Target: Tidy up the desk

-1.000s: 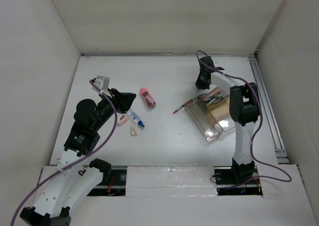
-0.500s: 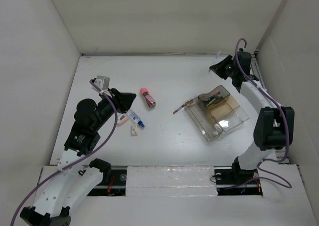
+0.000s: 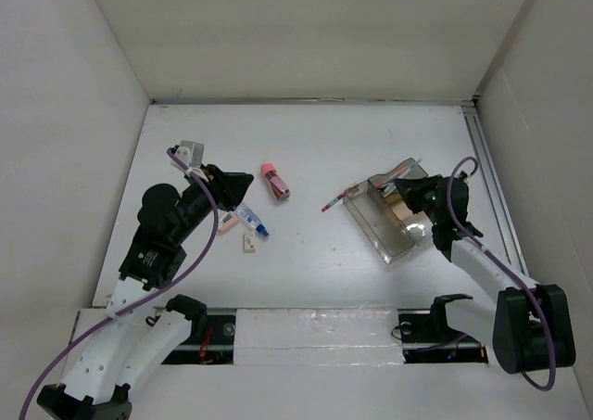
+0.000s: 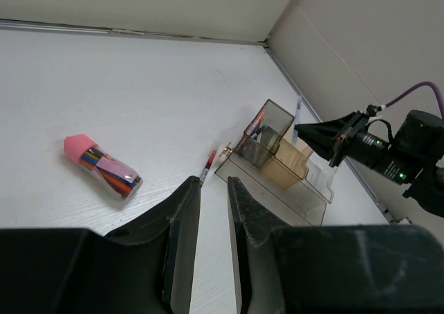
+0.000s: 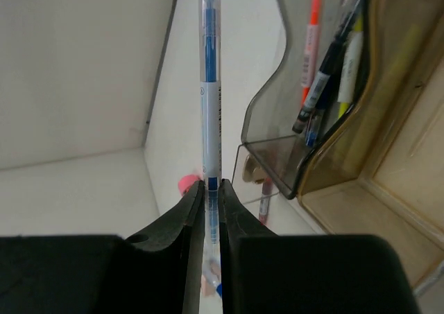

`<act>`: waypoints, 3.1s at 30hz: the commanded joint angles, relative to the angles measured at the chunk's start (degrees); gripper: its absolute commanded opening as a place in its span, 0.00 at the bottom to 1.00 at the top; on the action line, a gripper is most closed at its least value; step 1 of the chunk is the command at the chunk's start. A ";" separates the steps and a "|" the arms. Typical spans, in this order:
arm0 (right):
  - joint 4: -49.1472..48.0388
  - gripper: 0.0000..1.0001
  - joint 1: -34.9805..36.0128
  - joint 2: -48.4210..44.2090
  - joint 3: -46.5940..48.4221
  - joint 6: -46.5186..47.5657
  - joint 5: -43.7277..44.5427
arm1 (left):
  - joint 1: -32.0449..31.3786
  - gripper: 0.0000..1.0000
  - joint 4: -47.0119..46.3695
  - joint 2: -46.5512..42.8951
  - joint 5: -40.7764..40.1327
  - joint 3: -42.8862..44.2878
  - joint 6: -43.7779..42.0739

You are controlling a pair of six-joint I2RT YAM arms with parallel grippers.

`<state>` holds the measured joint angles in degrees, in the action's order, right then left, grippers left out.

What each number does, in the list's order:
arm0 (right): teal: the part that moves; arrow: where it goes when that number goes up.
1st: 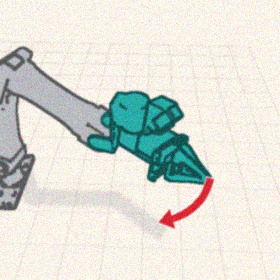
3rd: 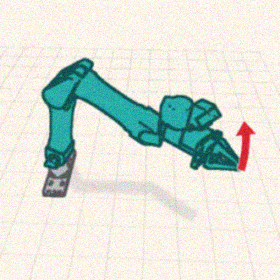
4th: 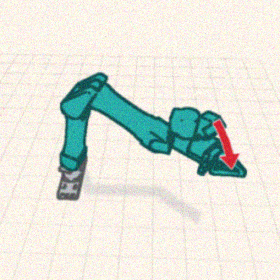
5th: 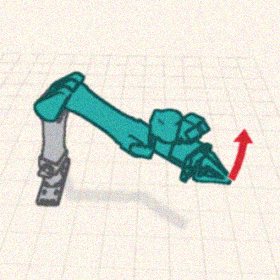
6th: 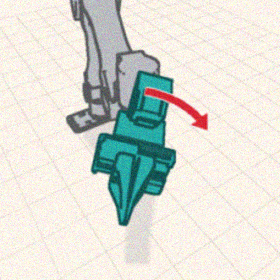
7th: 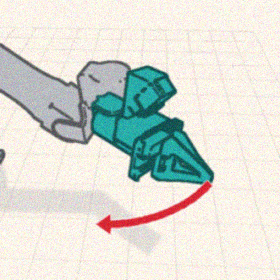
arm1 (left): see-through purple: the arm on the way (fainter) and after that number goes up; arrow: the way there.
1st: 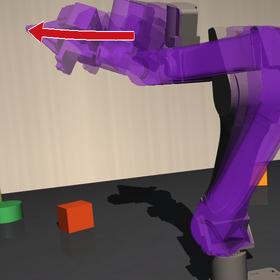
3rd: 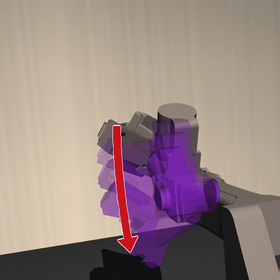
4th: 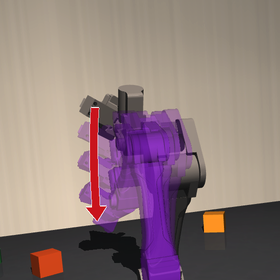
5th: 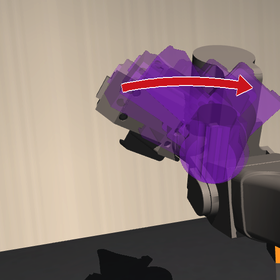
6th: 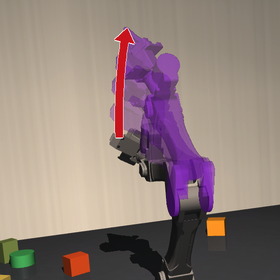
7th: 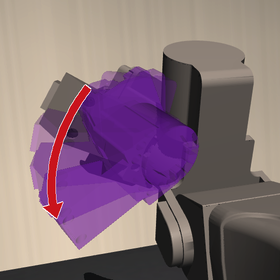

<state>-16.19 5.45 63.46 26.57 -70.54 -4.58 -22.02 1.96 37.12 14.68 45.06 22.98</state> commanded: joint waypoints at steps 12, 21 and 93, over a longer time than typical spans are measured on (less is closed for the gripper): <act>-12.82 0.00 -1.15 6.49 -1.08 -7.07 8.80 | 0.31 0.19 -3.19 0.23 0.71 1.09 -0.13; -12.73 0.03 -1.15 11.68 0.42 -5.83 7.74 | 0.31 0.19 -3.01 0.41 0.70 1.44 -0.31; 26.91 0.06 38.23 44.03 37.42 16.40 30.51 | 0.31 0.19 -3.10 -0.12 0.62 1.35 -0.22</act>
<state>9.72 42.15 107.13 63.68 -55.29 26.61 -22.02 1.93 37.93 14.81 45.06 22.98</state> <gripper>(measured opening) 0.099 0.188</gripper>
